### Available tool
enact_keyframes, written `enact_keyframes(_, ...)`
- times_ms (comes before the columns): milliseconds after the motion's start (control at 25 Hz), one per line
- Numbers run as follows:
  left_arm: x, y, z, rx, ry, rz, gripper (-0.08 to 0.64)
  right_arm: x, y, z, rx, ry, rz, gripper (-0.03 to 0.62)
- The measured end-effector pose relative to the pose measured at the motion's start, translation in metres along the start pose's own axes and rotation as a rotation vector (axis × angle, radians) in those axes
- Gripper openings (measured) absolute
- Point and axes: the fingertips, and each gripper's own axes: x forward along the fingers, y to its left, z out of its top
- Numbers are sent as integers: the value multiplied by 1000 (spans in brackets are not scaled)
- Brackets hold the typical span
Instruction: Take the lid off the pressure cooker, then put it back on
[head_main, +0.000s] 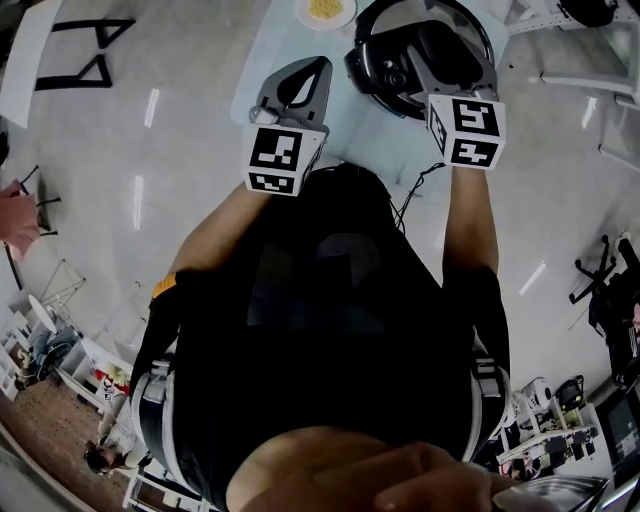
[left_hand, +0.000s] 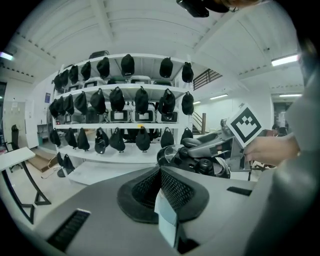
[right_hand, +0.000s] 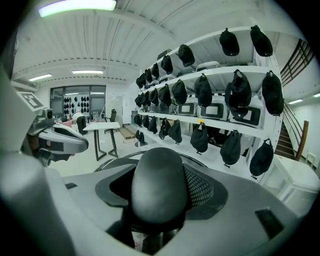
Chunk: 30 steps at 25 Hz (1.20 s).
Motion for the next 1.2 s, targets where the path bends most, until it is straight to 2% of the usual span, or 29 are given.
enact_keyframes(240,-1,9,-1,-15,-7,17,7,-2,9,7,-1,-14,15,298)
enact_keyframes(480,-46,56,-19,-46,-16,47,8,6,80,26,-14,-11,46,298)
enact_keyframes(800,-81,96,-33,-91,-34,86,7,16,150,33,-42,11,114,298)
enact_keyframes(1200,-106,143,-73,-114,0,133,7,52,218,8,-28,61,169,298)
